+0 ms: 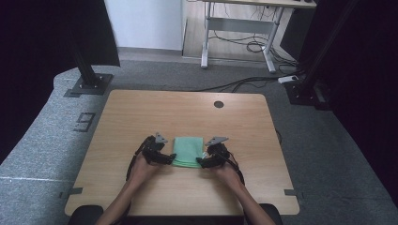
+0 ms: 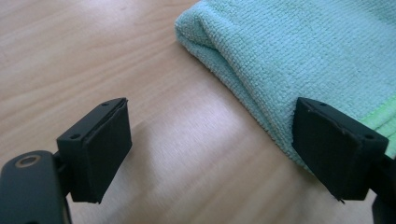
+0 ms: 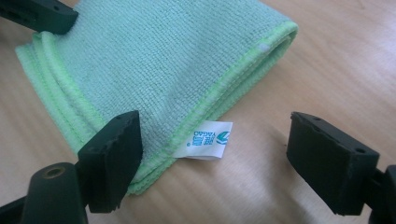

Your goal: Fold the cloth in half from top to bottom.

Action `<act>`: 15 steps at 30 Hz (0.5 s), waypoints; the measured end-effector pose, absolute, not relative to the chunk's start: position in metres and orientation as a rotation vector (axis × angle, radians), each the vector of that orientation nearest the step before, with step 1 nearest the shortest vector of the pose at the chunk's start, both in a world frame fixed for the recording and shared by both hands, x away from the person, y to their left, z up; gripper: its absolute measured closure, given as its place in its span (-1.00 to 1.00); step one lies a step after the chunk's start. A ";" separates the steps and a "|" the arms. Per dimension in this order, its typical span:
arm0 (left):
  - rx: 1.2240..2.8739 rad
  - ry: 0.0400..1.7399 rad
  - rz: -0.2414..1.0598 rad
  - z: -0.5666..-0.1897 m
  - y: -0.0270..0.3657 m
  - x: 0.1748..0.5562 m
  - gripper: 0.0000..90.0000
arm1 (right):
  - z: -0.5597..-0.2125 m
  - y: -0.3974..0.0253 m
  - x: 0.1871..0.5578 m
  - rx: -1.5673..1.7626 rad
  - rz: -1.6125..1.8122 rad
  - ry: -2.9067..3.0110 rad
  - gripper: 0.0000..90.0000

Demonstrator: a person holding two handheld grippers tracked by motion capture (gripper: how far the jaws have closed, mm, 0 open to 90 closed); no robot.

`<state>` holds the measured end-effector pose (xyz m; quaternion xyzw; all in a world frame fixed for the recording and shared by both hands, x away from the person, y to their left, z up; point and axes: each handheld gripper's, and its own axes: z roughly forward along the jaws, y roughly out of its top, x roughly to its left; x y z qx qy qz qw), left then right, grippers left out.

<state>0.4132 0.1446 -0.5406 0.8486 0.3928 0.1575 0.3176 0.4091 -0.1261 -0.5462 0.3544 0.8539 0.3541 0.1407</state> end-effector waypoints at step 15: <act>2.210 1.061 0.436 -0.542 0.140 0.435 -0.71 | -0.547 -0.129 0.427 1.076 1.030 2.432 -0.59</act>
